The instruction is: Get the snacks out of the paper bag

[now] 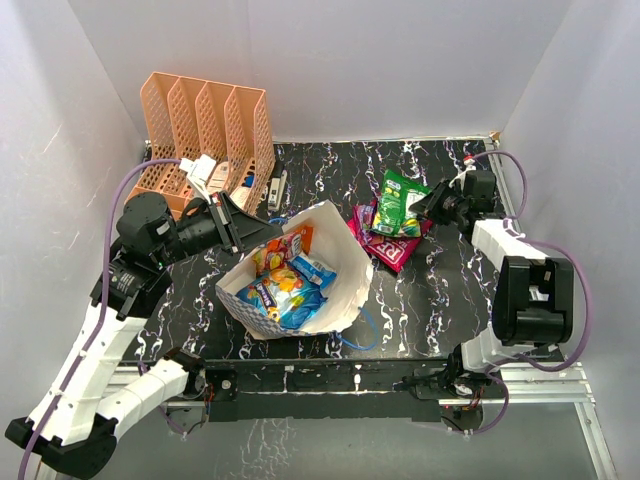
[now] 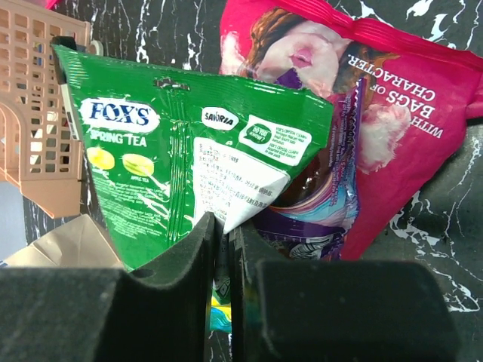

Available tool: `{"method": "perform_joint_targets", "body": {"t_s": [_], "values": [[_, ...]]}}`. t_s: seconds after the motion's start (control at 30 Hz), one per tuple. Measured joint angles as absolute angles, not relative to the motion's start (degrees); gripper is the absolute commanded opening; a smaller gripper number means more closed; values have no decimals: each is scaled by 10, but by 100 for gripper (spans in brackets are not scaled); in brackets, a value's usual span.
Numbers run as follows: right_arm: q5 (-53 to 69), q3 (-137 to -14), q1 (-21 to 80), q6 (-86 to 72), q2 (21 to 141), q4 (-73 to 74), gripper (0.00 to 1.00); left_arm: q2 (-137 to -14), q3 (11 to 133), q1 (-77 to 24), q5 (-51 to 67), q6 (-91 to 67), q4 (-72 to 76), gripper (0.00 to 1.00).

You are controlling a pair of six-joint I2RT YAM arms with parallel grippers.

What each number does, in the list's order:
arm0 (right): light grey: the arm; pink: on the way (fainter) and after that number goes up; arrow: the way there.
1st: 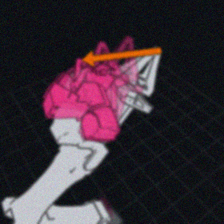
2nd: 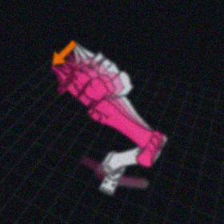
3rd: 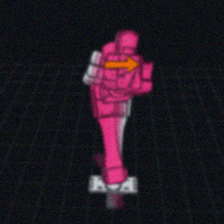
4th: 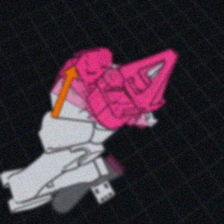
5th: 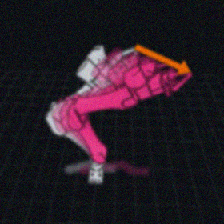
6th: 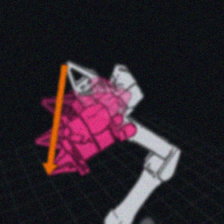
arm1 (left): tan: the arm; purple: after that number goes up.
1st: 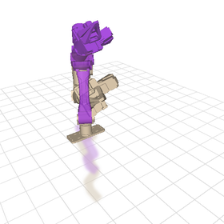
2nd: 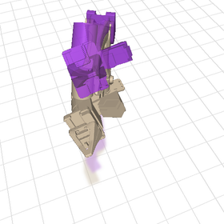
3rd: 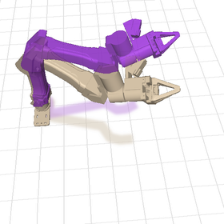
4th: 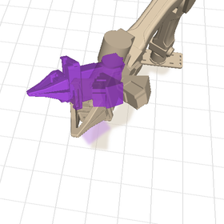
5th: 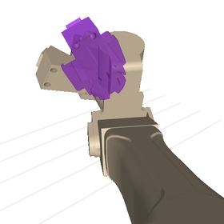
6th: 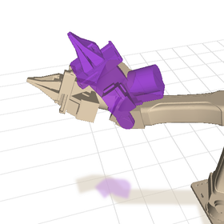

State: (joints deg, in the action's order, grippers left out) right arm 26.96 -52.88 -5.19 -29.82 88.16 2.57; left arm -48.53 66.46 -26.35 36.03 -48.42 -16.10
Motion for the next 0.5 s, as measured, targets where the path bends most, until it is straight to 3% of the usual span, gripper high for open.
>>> {"method": "perform_joint_targets", "body": {"t_s": [0.3,0.5], "values": [[274,-566,-54,-283,936,27,29,-484,663,-263,361,-487,-159,0],[275,-580,-53,-268,935,51,47,-484,663,-263,361,-487,-159,0]]}}
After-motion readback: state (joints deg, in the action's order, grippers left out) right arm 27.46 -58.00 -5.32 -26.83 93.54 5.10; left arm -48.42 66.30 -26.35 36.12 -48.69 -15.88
